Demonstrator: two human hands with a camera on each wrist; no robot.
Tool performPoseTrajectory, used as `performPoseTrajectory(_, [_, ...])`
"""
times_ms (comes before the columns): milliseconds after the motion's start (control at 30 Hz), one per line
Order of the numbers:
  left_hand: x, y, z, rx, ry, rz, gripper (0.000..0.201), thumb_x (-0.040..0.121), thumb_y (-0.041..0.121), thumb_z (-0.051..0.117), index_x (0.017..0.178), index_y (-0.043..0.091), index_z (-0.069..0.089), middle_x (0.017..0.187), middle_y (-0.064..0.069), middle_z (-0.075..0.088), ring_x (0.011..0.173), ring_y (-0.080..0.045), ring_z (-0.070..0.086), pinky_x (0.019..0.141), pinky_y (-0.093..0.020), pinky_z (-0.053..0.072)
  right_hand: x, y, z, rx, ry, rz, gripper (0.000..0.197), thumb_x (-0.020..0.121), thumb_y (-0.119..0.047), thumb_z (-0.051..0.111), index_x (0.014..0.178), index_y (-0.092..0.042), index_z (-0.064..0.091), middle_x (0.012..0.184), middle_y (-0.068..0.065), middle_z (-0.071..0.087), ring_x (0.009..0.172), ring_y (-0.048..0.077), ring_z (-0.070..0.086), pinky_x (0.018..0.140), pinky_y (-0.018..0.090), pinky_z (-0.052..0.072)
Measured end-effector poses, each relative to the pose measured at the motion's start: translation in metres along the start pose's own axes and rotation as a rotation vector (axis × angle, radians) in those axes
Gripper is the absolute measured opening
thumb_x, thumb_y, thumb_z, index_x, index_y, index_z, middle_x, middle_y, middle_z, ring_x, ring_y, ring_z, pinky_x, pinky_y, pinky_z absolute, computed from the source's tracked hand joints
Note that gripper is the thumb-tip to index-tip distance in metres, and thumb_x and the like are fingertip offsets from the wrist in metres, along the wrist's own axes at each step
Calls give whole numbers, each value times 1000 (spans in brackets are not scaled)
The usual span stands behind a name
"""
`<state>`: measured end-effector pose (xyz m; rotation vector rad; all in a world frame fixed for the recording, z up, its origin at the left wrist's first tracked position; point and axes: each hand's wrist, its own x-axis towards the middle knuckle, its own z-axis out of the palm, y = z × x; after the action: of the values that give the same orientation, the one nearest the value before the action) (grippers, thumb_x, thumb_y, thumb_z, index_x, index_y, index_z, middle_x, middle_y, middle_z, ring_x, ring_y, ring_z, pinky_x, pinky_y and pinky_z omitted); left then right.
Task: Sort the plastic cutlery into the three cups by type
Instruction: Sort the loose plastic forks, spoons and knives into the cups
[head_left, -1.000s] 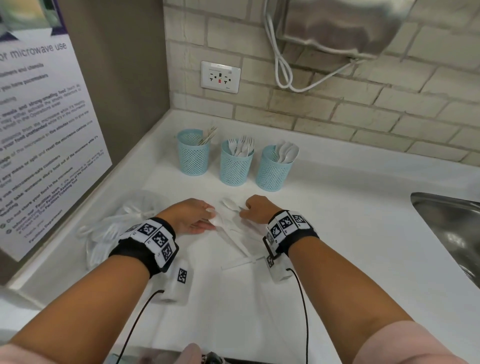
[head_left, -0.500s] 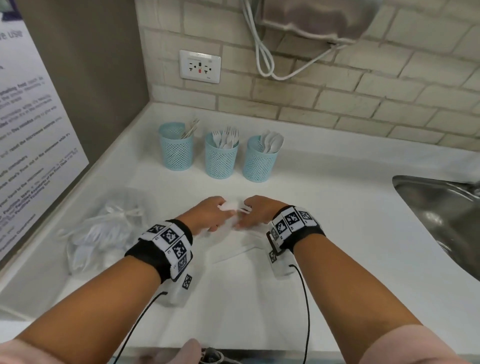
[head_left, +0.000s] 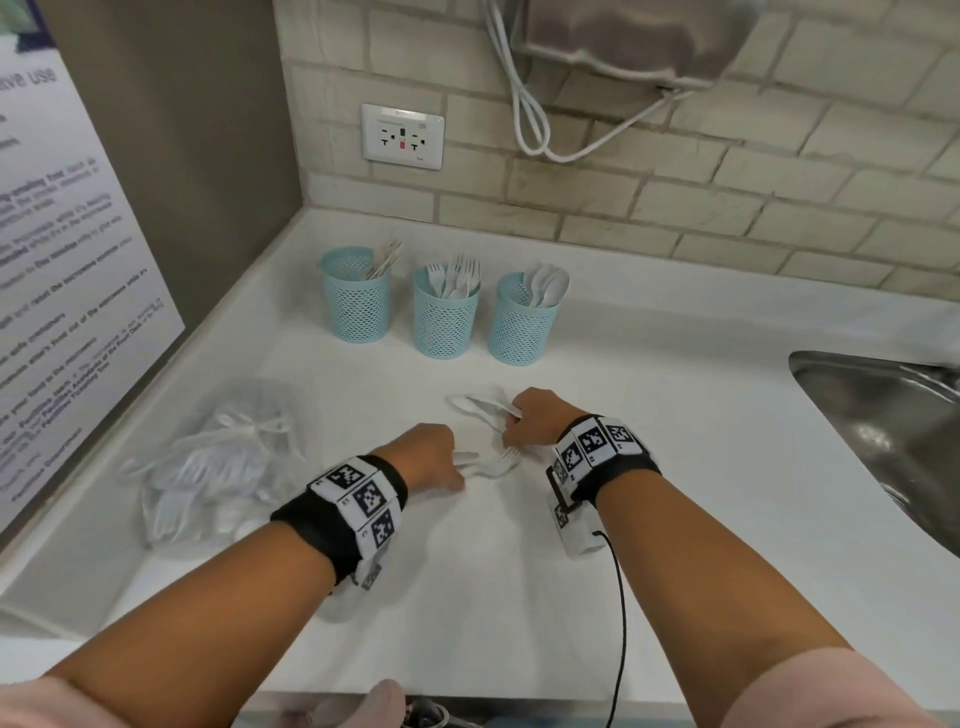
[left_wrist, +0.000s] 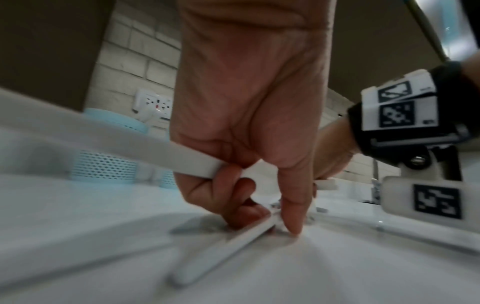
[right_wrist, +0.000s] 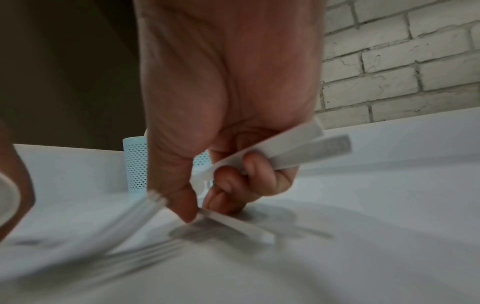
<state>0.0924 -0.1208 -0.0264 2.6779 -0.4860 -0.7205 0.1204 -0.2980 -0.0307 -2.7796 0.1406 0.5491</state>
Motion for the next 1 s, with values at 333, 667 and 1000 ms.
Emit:
performPoseTrajectory(333, [5,-33,-25,-1009,108,-308,24,100,8,37,80,-2,47,74,-13,57,66,-24,57,57,-27,46,-5,-23,1,399,-152,-72,27,95,-30,50,76,-12,57,83,6,66,74,23,59,73,29,45])
performPoseTrajectory(667, [9,-26,-30,-1506,167,-100,30,100,8,41,121,-12,48,107,-25,60,84,-30,61,75,-38,52,-13,-71,6,863,-384,-121,42,93,-33,54,110,6,56,102,25,65,93,38,65,93,57,48])
performPoseTrajectory(1000, [12,-24,-28,-1508,172,-93,26,96,5,48,116,-10,54,86,-15,64,74,-23,63,51,-25,57,-18,-73,1,600,-471,-218,51,99,-43,35,108,2,58,92,13,68,81,25,66,82,37,54])
